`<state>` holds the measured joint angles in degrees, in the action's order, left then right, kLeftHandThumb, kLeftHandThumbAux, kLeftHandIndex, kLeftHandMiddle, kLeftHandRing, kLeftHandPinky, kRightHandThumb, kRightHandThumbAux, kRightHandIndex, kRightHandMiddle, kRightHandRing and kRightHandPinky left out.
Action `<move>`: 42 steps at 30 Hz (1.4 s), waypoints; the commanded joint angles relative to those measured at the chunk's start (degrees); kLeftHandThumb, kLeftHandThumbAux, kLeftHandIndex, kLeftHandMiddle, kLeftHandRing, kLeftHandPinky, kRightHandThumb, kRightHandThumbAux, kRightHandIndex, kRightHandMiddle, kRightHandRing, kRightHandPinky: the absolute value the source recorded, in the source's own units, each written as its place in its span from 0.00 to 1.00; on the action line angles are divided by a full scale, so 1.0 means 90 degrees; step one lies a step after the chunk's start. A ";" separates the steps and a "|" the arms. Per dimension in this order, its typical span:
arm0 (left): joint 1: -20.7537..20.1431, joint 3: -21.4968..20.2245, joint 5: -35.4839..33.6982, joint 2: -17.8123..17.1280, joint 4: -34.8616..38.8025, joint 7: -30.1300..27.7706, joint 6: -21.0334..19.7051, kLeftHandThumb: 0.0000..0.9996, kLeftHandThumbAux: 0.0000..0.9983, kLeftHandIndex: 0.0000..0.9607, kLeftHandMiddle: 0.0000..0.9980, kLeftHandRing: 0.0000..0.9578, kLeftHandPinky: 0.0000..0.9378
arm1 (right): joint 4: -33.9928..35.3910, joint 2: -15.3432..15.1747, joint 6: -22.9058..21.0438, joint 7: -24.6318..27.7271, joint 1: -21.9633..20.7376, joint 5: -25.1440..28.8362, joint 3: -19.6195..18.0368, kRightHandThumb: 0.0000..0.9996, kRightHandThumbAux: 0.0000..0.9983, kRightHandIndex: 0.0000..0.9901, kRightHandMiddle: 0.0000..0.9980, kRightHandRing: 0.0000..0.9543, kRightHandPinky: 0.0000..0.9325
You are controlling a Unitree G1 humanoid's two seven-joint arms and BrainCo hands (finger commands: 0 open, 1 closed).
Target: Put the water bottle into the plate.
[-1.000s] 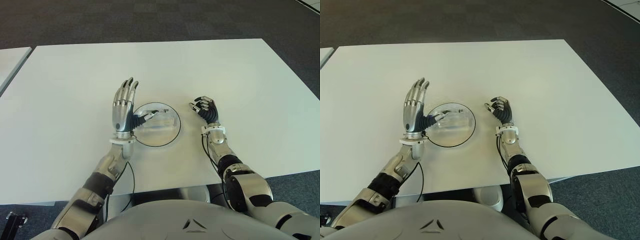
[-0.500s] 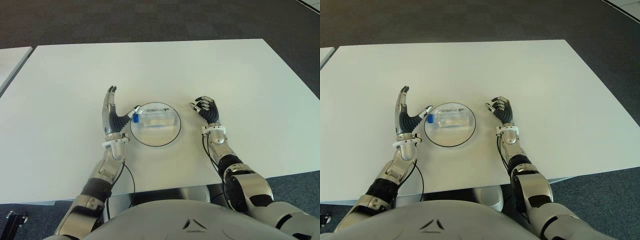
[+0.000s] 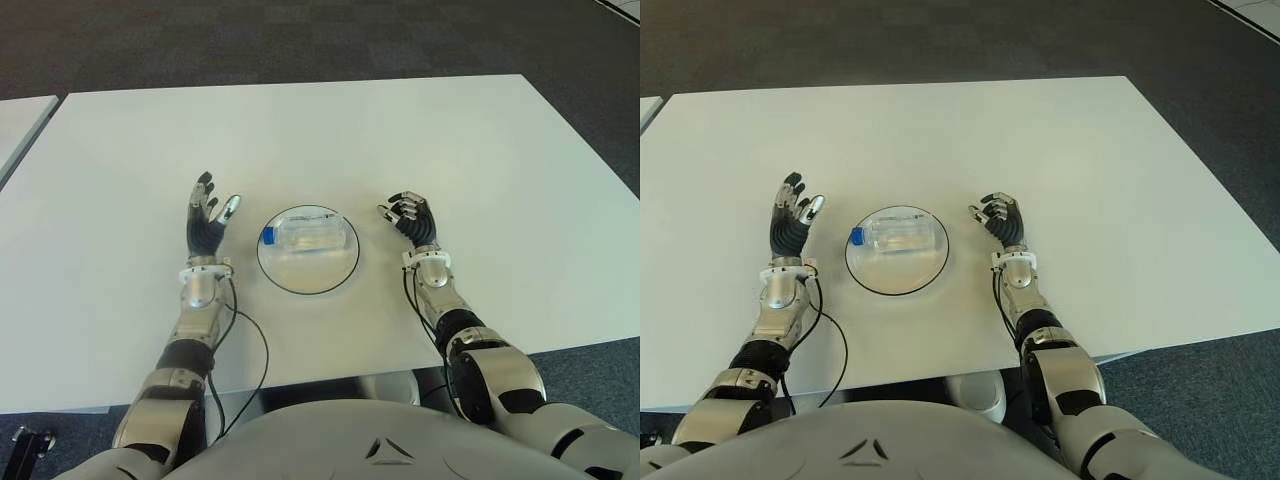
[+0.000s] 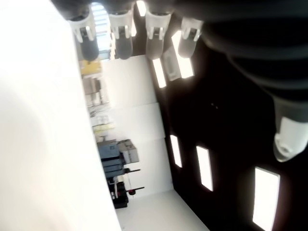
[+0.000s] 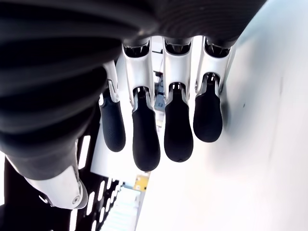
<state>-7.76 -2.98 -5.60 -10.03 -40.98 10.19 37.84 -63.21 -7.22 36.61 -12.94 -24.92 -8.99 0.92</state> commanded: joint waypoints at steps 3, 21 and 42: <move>0.0135 -0.0247 -0.0184 0.0158 0.0125 -0.0502 0.0021 0.00 0.49 0.00 0.00 0.00 0.00 | -0.0160 0.0032 -0.0170 0.0048 0.0179 -0.0004 -0.0013 0.71 0.73 0.44 0.65 0.69 0.68; -0.0232 -0.0950 -0.0546 0.0043 -0.0694 -0.1404 -0.0095 0.00 0.80 0.21 0.14 0.09 0.13 | -0.0148 0.0037 -0.0203 0.0081 0.0186 0.0006 -0.0012 0.71 0.73 0.44 0.65 0.68 0.69; -0.0343 -0.0830 -0.0214 0.0264 -0.0918 -0.1470 -0.0545 0.67 0.73 0.45 0.54 0.55 0.57 | -0.0138 0.0061 -0.0170 0.0118 0.0221 0.0012 -0.0023 0.71 0.73 0.44 0.65 0.68 0.68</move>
<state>-10.40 -10.52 -6.99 -8.59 -47.84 -1.50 35.56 -63.34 -7.23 36.62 -11.93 -24.76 -8.89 0.83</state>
